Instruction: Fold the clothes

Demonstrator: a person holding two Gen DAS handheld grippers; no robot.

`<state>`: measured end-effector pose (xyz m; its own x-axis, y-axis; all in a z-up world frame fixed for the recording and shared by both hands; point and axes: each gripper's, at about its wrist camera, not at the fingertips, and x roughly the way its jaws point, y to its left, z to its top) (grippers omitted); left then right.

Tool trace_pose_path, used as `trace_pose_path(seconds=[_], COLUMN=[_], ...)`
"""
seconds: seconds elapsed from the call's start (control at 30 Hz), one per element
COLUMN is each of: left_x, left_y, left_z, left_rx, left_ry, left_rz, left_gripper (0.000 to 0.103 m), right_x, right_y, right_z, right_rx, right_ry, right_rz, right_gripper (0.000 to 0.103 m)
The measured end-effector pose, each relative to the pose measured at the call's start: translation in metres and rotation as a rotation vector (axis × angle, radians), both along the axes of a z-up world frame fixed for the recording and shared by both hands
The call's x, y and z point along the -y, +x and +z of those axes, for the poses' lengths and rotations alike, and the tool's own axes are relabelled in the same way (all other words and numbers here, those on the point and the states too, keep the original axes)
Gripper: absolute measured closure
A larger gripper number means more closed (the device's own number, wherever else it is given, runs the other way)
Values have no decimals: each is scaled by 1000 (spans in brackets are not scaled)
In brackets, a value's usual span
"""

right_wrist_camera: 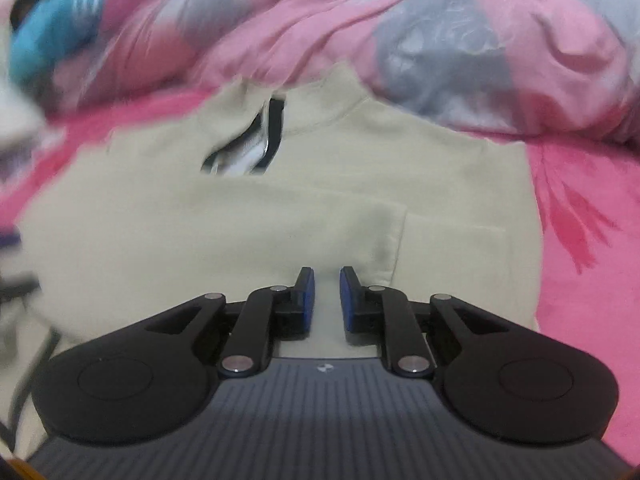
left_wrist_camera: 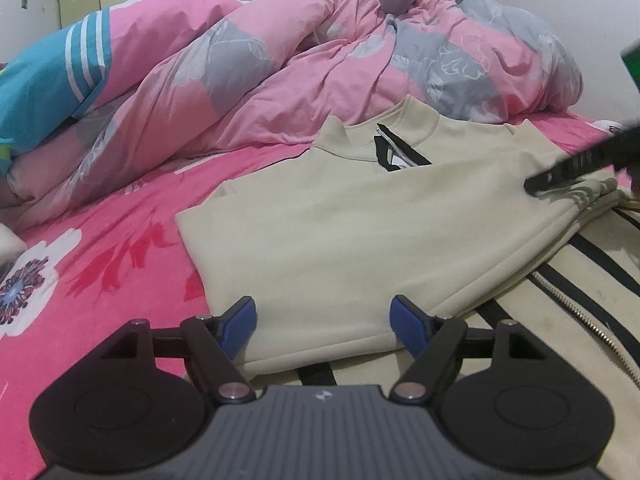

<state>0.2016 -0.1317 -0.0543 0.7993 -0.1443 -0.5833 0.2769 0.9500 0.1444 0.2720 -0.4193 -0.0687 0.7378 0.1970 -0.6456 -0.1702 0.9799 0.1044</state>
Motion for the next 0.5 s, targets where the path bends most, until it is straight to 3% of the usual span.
trace_pose_path(seconds=[0.07, 0.17, 0.3, 0.4, 0.5], left_x=[-1, -3, -3, -4, -5], left_y=[0, 1, 1, 2, 3], left_z=[-1, -1, -1, -1, -2], left_rx=[-3, -6, -7, -11, -15], left_ry=[-8, -17, -11, -22, -29], left_rz=[1, 1, 2, 2, 3], left_gripper=[27, 27, 26, 26, 25], right_x=[2, -2, 13, 22, 10], right_y=[2, 4, 28, 16, -19], right_z=[14, 25, -5, 13, 26], right_rx=[-20, 49, -14, -47, -17], right_ry=[67, 90, 146, 239, 215], right_rz=[-62, -61, -125, -218, -148], right_gripper=[89, 88, 89, 86, 84])
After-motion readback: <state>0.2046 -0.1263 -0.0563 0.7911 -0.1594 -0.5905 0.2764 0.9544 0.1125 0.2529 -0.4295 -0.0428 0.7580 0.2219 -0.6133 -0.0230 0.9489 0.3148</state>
